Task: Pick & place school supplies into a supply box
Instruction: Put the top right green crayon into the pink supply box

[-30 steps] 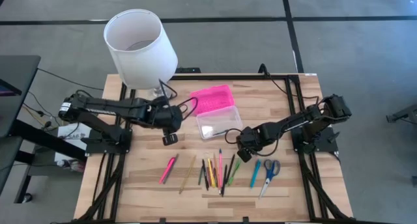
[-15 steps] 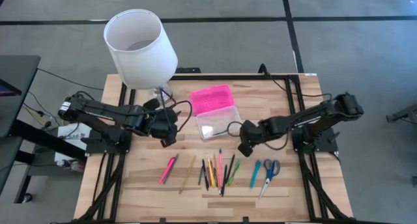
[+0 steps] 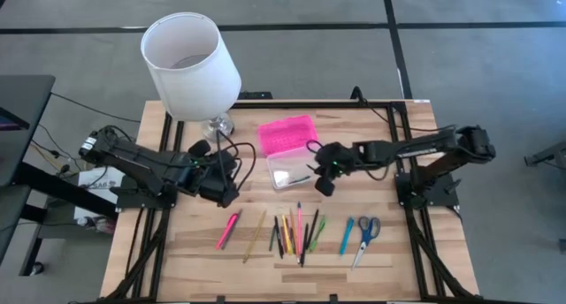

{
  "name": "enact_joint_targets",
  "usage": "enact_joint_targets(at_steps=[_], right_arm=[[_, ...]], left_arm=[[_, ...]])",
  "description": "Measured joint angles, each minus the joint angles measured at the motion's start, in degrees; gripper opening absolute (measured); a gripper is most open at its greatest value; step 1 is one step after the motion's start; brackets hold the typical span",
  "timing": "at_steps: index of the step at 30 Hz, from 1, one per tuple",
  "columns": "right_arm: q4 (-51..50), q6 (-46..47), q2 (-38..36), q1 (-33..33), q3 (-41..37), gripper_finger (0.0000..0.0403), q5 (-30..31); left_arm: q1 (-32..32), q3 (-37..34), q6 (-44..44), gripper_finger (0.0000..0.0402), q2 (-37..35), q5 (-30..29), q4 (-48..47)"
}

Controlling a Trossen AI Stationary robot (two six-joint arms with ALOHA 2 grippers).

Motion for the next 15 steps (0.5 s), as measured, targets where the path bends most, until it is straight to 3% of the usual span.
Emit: enact_joint_targets(at_steps=[7, 15], right_arm=[[-1.59, -14.95, 9.26, -3.06, 9.46, 0.0001, -0.66], [-11.05, -25.61, 18.60, -5.51, 19.92, 0.0011, -1.65]], left_arm=[[-1.60, 0.00, -2.01, 0.0146, 0.02, 0.15, 0.67], [-3.03, 0.00, -9.36, 0.0146, 0.04, 1.10, -0.07]])
